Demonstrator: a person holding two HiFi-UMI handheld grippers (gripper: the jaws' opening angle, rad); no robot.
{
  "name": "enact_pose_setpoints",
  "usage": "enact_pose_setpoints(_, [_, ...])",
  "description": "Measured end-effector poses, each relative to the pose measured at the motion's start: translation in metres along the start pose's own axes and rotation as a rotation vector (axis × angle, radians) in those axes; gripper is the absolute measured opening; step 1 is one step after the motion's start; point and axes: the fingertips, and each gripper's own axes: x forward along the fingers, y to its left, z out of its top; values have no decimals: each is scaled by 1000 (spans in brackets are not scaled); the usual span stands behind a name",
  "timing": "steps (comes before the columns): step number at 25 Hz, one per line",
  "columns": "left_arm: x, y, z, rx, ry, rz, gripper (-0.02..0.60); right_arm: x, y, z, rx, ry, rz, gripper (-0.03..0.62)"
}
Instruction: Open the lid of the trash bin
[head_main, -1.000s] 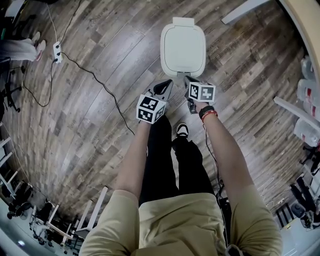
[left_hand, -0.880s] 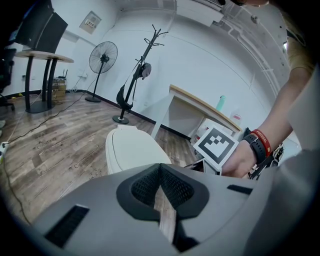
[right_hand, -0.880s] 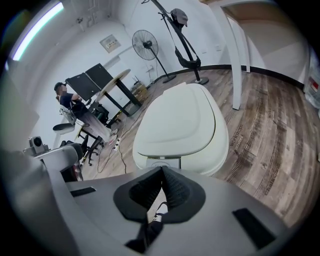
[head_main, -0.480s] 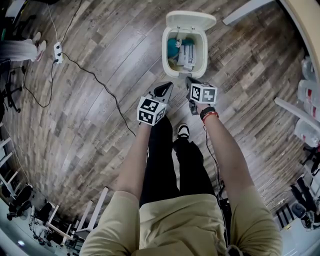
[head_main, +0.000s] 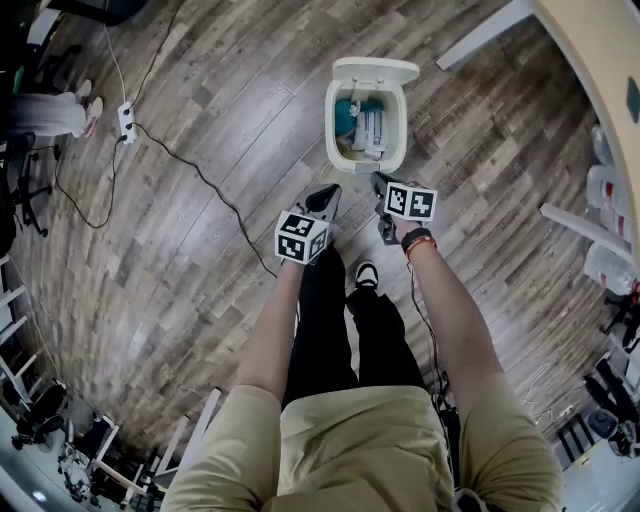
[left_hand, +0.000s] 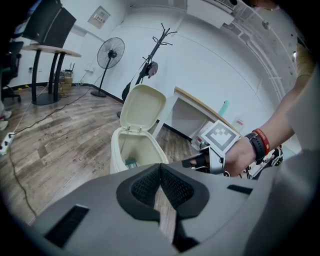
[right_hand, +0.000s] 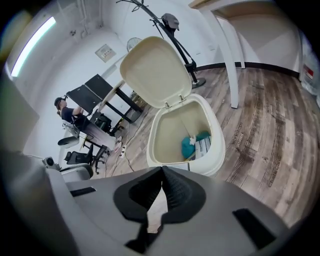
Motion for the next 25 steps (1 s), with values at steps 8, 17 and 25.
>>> enact_pose_setpoints(8, [-53, -36, 38, 13, 12, 22, 23, -65, 58, 10, -90, 55, 56, 15])
enact_pose_setpoints(17, [-131, -95, 98, 80, -2, 74, 23, -170, 117, 26, -193, 59, 90, 15])
enact_pose_setpoints(25, [-201, -158, 126, 78, -50, 97, 23, -256, 175, 24, -246, -18, 141, 15])
